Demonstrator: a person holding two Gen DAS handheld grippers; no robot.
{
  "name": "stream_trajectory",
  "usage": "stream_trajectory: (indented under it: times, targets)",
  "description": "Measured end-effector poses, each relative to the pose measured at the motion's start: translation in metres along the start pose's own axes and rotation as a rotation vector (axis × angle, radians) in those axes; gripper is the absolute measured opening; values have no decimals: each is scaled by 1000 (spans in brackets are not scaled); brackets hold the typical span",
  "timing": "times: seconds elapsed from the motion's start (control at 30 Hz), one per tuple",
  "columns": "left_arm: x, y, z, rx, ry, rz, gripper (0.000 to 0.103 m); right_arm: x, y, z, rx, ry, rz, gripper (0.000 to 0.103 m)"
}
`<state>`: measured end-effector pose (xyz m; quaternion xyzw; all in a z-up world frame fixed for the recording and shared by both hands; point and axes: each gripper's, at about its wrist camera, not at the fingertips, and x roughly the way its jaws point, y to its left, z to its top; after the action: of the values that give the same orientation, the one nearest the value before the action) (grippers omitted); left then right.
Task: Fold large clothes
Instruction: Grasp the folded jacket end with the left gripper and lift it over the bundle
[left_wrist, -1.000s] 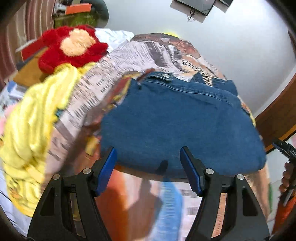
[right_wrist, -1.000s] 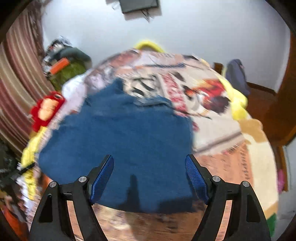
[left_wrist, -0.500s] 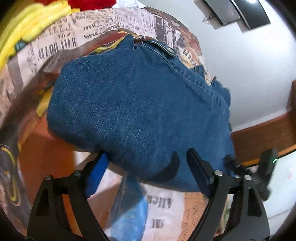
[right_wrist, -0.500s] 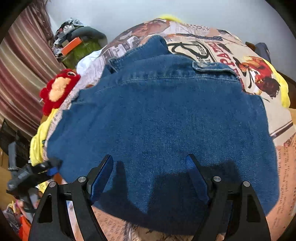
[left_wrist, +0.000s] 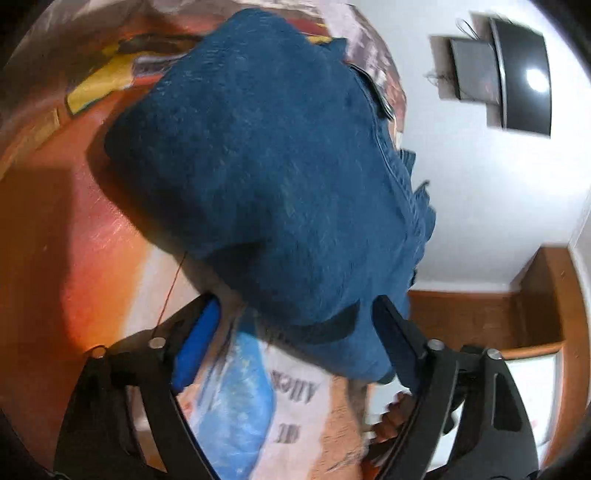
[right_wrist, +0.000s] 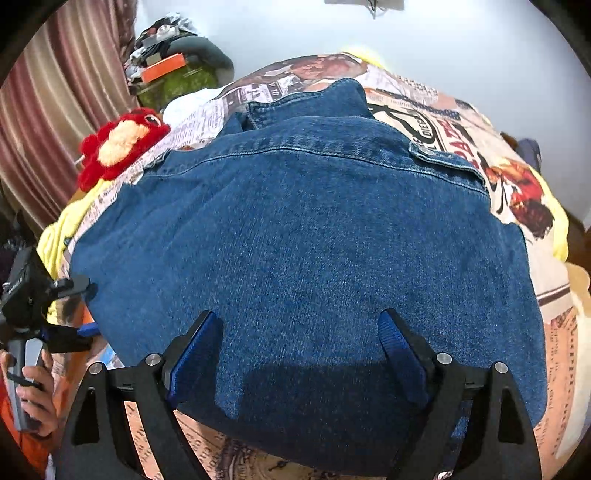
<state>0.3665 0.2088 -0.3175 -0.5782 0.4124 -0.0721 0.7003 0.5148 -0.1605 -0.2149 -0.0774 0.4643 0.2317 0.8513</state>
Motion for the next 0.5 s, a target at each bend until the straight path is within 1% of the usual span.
stream_trajectory:
  times: [0.1,0.17,0.23,0.33,0.43,0.5]
  targets:
    - [2,-8,2,15,-18,31,83,0,2,-3,-27,-11,-15,87]
    - [6,-13,11,17,-52,45,83,0,2,-3,-31,-7,-15,87]
    - [8,-22,21,48,-109,96,83,-1,1,-3,-24,-6,-6,87]
    - [25,-39,32,95,-172,173,83,-1,-1,-5,-25,-12,8,87]
    - [42,-58,40,175,-235,291,83,-2,0,-6,-44,-11,5,87]
    - [51,-73,40,249,-284,410,72,-2,0,-6,-51,-3,5,87]
